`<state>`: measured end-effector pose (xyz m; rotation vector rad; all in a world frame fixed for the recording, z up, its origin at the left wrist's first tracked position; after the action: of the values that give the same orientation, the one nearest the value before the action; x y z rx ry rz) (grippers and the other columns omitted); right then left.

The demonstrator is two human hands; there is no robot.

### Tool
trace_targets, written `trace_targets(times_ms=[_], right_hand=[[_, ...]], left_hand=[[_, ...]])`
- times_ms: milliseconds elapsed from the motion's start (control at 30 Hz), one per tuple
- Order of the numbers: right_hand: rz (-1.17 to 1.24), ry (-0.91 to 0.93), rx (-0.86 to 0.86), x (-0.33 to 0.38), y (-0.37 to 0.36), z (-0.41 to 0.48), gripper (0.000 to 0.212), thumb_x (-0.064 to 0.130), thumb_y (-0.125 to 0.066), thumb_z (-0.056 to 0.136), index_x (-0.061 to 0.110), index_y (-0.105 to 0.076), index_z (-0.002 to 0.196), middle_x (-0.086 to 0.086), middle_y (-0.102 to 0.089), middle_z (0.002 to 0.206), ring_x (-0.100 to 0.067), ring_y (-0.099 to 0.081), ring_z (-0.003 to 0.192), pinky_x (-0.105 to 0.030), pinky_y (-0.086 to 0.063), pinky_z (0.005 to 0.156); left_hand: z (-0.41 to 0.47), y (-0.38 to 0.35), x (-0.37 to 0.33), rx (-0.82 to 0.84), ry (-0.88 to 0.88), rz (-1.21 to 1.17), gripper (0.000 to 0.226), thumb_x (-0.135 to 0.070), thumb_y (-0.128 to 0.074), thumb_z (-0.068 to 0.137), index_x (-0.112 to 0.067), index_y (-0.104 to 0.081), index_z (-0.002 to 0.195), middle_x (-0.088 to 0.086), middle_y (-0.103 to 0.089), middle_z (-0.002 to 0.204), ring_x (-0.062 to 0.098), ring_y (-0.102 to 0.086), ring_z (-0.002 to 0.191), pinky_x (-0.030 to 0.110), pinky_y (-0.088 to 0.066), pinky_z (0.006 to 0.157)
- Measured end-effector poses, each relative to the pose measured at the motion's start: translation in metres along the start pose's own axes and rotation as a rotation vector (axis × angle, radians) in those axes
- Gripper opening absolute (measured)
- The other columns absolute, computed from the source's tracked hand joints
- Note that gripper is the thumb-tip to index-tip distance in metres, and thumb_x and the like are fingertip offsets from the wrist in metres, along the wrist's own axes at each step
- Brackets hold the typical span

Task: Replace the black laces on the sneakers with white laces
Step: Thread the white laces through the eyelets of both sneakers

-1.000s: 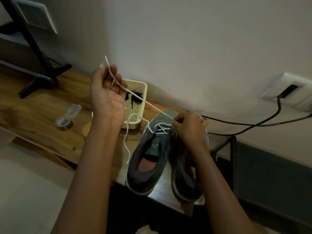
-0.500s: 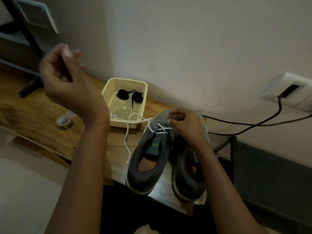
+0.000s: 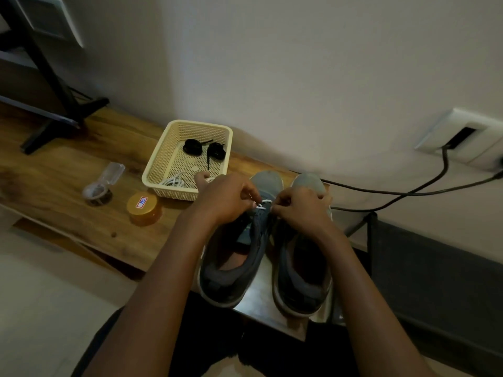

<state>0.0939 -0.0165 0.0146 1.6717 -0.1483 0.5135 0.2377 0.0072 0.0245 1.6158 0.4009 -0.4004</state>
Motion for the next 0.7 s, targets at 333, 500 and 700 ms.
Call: trace_targets(times_ms=[333,500,700], right_hand=[[-0.05,0.062,0.067,0.001,-0.013,-0.003,0.01,0.025,-0.059,0.087,0.03,-0.062,0.078,0.003,-0.066,0.096,-0.023,-0.05,0.11,-0.045,-0.022,0.099],[-0.053,0.081,0.067,-0.001,-0.016,-0.004,0.011,0.024,-0.059,0.086,0.028,-0.066,0.079,0.002,-0.068,0.097,-0.023,-0.048,0.113,-0.044,-0.022,0.096],[0.013,0.071,0.07,-0.004,-0.016,-0.005,0.012,0.02,-0.062,0.084,0.022,-0.073,0.081,0.001,-0.07,0.088,-0.019,-0.057,0.098,-0.042,-0.021,0.098]], left_hand=[[0.005,-0.017,0.0,-0.12,-0.034,0.116,0.024,-0.025,-0.057,0.09,-0.034,-0.055,0.112,-0.012,-0.069,0.09,0.009,-0.057,0.103,0.035,-0.008,0.092],[0.006,-0.025,-0.003,-0.139,-0.038,0.155,0.031,-0.023,-0.058,0.09,-0.032,-0.051,0.118,-0.009,-0.069,0.094,0.011,-0.058,0.104,0.034,-0.007,0.091],[0.003,-0.033,0.006,-0.135,0.103,-0.104,0.021,-0.023,-0.064,0.087,-0.03,-0.054,0.104,-0.012,-0.063,0.074,0.009,-0.058,0.096,0.033,-0.015,0.092]])
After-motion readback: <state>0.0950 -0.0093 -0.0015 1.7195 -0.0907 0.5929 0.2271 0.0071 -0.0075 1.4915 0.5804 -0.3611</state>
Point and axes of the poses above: each hand's wrist, its own z-axis towards the middle knuckle, its own y-axis out of the back of the hand, x = y × z, the point moved 5 cm from there along z, towards the middle knuckle
